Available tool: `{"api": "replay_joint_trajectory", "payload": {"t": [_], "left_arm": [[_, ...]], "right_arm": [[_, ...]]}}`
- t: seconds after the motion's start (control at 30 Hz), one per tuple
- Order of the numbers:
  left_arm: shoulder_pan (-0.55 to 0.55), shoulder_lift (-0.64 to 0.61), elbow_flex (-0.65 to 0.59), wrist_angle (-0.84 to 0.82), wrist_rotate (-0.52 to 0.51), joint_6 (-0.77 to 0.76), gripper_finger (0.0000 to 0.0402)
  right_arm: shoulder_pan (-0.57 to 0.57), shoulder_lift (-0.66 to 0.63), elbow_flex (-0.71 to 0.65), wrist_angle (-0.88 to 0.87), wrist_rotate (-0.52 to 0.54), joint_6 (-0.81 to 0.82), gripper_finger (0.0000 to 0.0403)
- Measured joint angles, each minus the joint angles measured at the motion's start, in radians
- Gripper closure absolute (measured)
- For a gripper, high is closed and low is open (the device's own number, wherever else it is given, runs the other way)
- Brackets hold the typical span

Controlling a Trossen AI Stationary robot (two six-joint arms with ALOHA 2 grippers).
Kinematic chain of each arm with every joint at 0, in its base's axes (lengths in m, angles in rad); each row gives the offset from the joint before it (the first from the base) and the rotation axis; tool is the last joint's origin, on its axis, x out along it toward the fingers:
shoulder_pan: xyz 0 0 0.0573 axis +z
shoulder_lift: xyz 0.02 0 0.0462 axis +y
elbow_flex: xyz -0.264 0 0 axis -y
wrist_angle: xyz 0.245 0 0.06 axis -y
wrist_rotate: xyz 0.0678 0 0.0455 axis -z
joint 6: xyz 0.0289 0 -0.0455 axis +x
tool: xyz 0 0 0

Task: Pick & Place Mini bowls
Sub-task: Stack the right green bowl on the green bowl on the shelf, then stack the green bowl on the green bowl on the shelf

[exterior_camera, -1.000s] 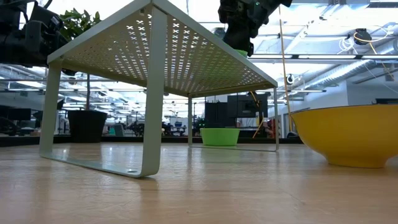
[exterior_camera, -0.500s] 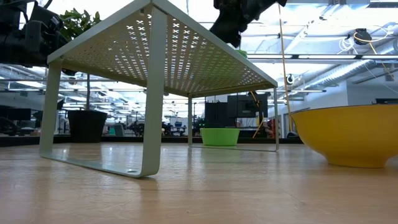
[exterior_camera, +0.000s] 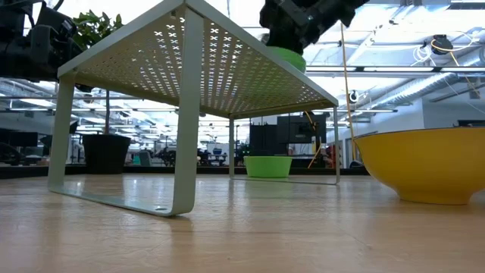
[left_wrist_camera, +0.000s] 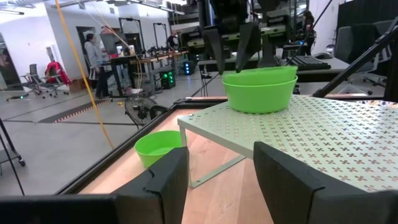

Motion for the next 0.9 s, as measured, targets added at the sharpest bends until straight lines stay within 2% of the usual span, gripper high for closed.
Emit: {"api": "replay_joint_trajectory", "payload": {"t": [0.33,0.47,0.57,0.63,0.73,0.9], "left_arm": [[0.0,0.0,0.0,0.0,0.0,0.0,0.022],[0.0,0.0,0.0,0.0,0.0,0.0,0.022],[0.0,0.0,0.0,0.0,0.0,0.0,0.022],[0.0,0.0,0.0,0.0,0.0,0.0,0.022],[0.0,0.0,0.0,0.0,0.0,0.0,0.022],[0.0,0.0,0.0,0.0,0.0,0.0,0.022]], "right_arm": [[0.018,-0.044,-0.001,0.079,0.005,-0.011,0.0297],[-0.003,-0.089,-0.001,0.072,0.139,-0.006,0.0296],[-0.053,-0.123,0.0,0.046,0.279,-0.004,0.0295],[-0.104,-0.125,0.0,0.015,0.314,0.009,0.0292],[-0.189,-0.122,-0.014,-0.026,0.298,0.05,0.0285],[-0.3,-0.121,-0.161,0.103,0.257,0.026,0.0267]]}}
